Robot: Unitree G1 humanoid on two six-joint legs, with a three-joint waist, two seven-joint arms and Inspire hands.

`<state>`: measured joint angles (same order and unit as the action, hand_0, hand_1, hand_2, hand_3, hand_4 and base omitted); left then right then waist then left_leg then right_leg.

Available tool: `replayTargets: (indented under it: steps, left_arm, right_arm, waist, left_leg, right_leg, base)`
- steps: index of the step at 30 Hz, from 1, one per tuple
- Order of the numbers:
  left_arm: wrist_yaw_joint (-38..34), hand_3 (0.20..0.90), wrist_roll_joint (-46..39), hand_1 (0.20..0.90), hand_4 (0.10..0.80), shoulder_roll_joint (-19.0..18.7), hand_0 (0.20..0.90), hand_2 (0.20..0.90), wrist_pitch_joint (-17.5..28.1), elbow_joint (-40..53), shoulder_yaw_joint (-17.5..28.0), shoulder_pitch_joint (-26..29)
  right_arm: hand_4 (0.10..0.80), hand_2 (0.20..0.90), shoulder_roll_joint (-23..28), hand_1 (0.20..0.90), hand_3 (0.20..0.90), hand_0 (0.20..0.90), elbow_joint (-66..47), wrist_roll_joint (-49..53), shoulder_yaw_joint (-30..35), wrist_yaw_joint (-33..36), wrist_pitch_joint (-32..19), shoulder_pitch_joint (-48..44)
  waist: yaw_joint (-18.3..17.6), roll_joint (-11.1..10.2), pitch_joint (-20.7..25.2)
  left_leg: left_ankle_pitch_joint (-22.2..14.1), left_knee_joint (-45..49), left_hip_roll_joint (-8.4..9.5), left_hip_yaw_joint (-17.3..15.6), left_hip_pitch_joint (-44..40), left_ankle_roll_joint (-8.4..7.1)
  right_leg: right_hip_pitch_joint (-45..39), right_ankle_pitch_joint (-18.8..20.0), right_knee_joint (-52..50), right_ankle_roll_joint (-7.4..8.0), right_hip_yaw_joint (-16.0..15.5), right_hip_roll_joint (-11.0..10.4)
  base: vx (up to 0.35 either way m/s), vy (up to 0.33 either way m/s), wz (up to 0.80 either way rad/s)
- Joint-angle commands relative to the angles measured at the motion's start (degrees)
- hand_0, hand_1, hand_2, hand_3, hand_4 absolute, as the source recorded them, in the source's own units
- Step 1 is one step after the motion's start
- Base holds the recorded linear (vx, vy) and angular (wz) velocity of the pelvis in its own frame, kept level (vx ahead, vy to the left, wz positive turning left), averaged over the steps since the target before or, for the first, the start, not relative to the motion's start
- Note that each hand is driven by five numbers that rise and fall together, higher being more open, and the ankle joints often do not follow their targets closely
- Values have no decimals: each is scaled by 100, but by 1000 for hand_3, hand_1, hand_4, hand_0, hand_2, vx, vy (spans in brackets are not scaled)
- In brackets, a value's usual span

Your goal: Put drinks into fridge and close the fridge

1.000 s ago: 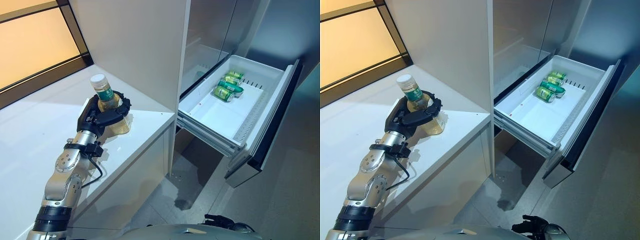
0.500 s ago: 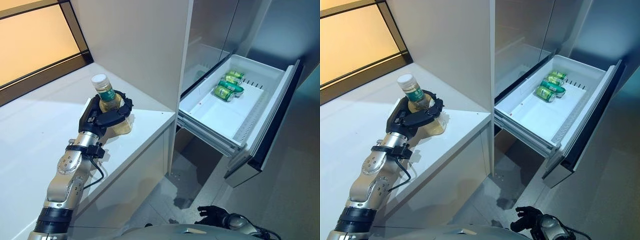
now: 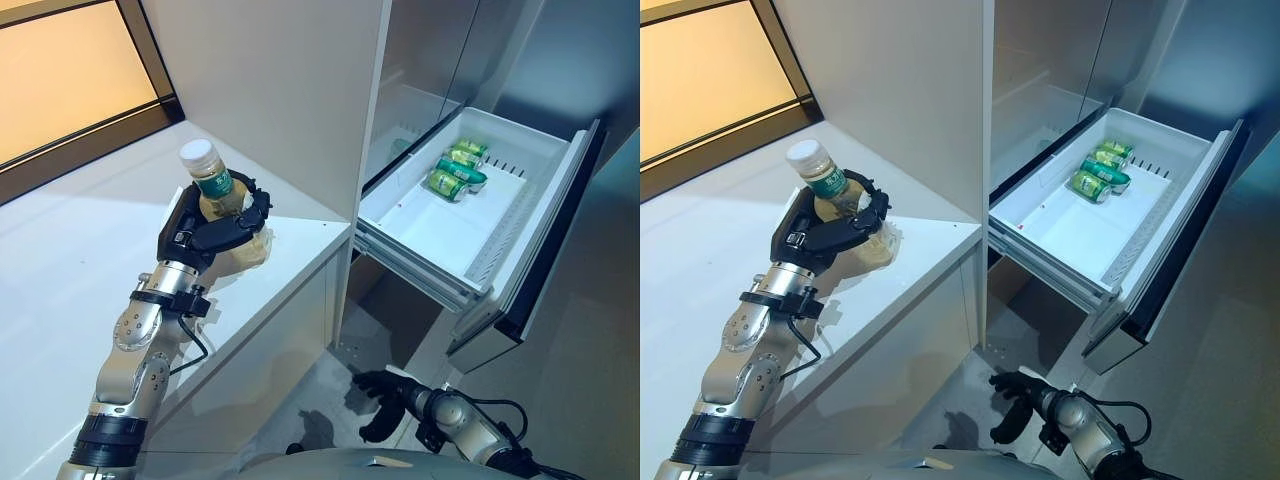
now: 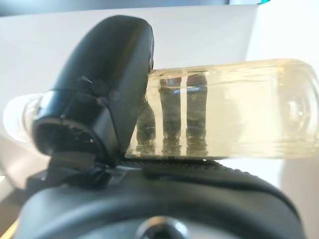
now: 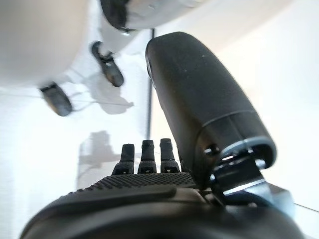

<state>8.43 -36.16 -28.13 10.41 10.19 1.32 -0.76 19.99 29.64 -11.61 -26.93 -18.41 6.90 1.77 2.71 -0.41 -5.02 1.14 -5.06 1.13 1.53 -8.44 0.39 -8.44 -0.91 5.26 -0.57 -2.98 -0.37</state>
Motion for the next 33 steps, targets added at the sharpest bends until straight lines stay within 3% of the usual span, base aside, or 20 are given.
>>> replayTargets:
  steps: [1,11,20,28,29,30,31,33]
  left_arm:
    - [35,200,-382,300,100,-331,300,300,1460,1054,150,1160]
    - [581,200,-1000,300,100,-437,300,300,1743,1138,236,1208]
    - [880,200,-1339,300,100,-419,300,300,2011,1123,532,794]
    - [1458,200,-1807,300,100,-301,300,300,2147,1141,832,588]
    - [1623,200,-1925,300,100,-326,300,300,2170,1068,1009,531]
    - [1884,200,-2151,300,100,-383,300,300,2196,1001,1348,380]
    - [1888,200,-2126,300,100,-417,300,300,2192,1013,1434,377]
    - [1713,200,-2005,300,100,-513,300,300,2178,994,1380,494]
  right_arm:
    - [800,900,154,900,900,900,-773,557,75,-210,-558,-253]
    - [800,900,439,900,900,900,-2326,2031,488,-1398,-870,-290]
    - [800,900,760,900,900,900,-3939,3307,1036,-1703,-895,-676]
    - [800,900,731,900,900,900,-4918,4731,1620,-1635,-981,-861]
    - [800,900,822,900,900,900,-4842,5080,1946,-1994,-1127,-638]
    - [800,900,897,900,900,900,-4559,5609,2580,-2992,-1454,-192]
    - [800,900,855,900,900,900,-4562,5789,2669,-3143,-1623,-147]
    - [800,900,852,900,900,900,-4874,5836,2645,-2781,-1476,-307]
  waist:
    - [-133,-76,409]
    - [-228,-81,430]
    - [-301,-122,456]
    - [-305,-137,521]
    - [-334,-138,533]
    - [-394,-134,563]
    - [-424,-138,568]
    - [-422,-134,603]
  left_leg:
    - [-291,6,229,367,218,22]
    - [-278,6,215,290,187,13]
    - [-293,6,191,124,148,38]
    - [-323,6,172,84,146,34]
    - [-325,6,161,73,159,26]
    - [-345,6,147,27,187,22]
    - [-361,6,148,12,182,29]
    - [-367,6,153,19,185,30]
  right_leg:
    - [157,36,-77,413,-102,-83]
    - [166,68,-89,434,-20,-80]
    - [190,123,-69,428,178,-29]
    - [196,141,-36,452,213,-41]
    - [214,144,-46,454,209,-37]
    - [262,141,-60,482,202,-30]
    - [260,125,-46,495,203,-35]
    - [256,117,-30,498,199,-42]
  base:
    - [0,0,0]
    - [0,0,0]
    - [-7,7,-5]
    - [5,11,-6]
    - [0,0,0]
    - [0,0,0]
    - [0,0,0]
    - [5,4,-6]
